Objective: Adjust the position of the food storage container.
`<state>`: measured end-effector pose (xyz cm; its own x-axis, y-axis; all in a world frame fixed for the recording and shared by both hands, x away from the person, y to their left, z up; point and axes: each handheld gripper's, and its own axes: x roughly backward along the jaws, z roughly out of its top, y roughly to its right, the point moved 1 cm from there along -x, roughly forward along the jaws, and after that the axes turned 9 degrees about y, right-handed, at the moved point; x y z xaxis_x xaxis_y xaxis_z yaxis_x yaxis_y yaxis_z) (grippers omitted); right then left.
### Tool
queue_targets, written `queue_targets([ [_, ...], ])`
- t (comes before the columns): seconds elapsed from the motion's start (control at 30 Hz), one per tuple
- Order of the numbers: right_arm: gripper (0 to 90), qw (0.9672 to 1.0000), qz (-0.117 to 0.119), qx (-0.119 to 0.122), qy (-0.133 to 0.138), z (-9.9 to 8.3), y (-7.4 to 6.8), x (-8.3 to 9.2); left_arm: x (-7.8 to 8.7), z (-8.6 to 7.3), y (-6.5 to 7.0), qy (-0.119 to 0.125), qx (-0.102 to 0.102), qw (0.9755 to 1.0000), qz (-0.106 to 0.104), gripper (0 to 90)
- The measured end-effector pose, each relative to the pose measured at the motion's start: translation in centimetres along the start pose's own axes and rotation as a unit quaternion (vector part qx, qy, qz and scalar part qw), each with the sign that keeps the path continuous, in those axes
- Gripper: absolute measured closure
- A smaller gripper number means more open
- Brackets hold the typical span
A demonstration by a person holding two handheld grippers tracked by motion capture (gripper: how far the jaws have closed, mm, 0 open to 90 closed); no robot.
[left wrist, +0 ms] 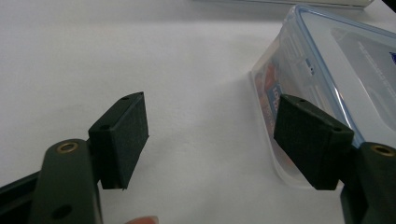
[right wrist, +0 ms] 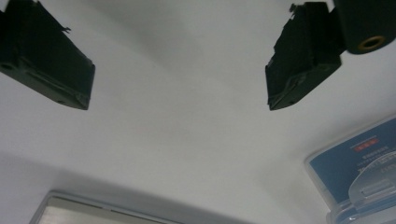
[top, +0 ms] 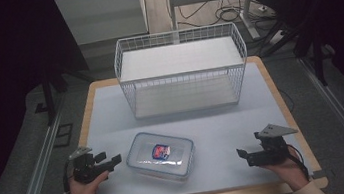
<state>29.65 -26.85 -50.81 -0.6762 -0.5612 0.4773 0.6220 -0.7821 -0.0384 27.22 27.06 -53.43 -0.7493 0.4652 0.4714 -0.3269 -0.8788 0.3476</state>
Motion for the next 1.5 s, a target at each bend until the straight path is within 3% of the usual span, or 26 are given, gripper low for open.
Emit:
queue_targets([
  [0.2,11.6,1.0000,0.002,0.000,0.001,-0.1,-0.1,0.1,0.0,0.1,0.0,0.001,0.001,1.0000,0.006,27.4],
  [0.33,11.9,1.0000,-0.006,0.007,0.002,0.0,-0.3,0.3,0.4,0.3,0.1,0.001,0.001,1.0000,0.000,33.5],
  [0.47,12.0,0.9998,-0.011,0.013,0.004,0.1,-0.7,0.4,1.0,0.6,0.4,0.001,-0.003,1.0000,-0.008,51.6],
  [0.5,12.0,0.9997,-0.013,0.017,0.006,0.2,-0.8,0.5,1.1,0.6,0.6,-0.001,-0.010,0.9999,-0.013,63.5],
  [0.53,12.0,0.9997,-0.013,0.017,0.006,0.2,-0.8,0.5,1.2,0.6,0.7,-0.004,-0.018,0.9996,-0.019,63.5],
  [0.6,12.1,0.9996,-0.016,0.020,0.011,0.3,-0.9,0.6,1.1,0.6,0.9,-0.012,-0.028,0.9991,-0.030,75.7],
  [0.7,15.9,0.9997,-0.012,0.017,0.012,0.3,-0.7,0.6,0.8,0.5,0.9,-0.020,-0.032,0.9985,-0.039,81.2],
  [0.83,20.9,0.9998,0.000,0.015,0.013,0.3,-0.6,0.7,0.5,0.4,0.8,-0.022,-0.032,0.9987,-0.034,77.7],
  [1.0,23.5,0.9997,0.016,0.018,0.010,0.4,-1.0,0.7,0.5,0.3,0.9,-0.020,-0.029,0.9991,-0.025,58.8],
  [1.13,23.5,0.9996,0.013,0.023,0.009,0.5,-1.2,0.7,1.7,0.9,1.2,-0.008,-0.024,0.9985,-0.048,57.3],
  [1.2,23.2,0.9996,0.013,0.023,0.008,0.4,-1.2,0.7,2.6,1.5,2.0,0.000,-0.038,0.9969,-0.069,67.8],
  [1.23,23.1,0.9997,0.012,0.021,0.006,0.3,-1.1,0.6,3.3,2.0,2.9,0.002,-0.052,0.9951,-0.084,78.5],
  [1.27,23.1,0.9997,0.012,0.021,0.006,0.3,-1.1,0.6,3.3,2.0,2.9,0.002,-0.052,0.9951,-0.084,82.1],
  [1.3,23.0,0.9997,0.011,0.020,0.004,0.3,-1.0,0.5,3.5,2.2,3.5,0.002,-0.058,0.9934,-0.099,85.6],
  [1.4,22.9,0.9998,0.011,0.018,0.003,0.3,-0.9,0.5,3.6,2.3,5.3,-0.005,-0.077,0.9874,-0.138,89.3],
  [1.43,22.9,0.9998,0.010,0.017,0.002,0.3,-0.9,0.5,3.2,2.0,6.8,-0.019,-0.095,0.9830,-0.157,89.5],
  [1.47,22.8,0.9998,0.009,0.016,0.003,0.3,-0.8,0.5,3.2,2.0,6.8,-0.019,-0.095,0.9830,-0.157,89.6],
  [1.5,22.8,0.9998,0.009,0.016,0.003,0.3,-0.8,0.5,3.0,1.8,7.5,-0.023,-0.104,0.9812,-0.161,89.6],
])
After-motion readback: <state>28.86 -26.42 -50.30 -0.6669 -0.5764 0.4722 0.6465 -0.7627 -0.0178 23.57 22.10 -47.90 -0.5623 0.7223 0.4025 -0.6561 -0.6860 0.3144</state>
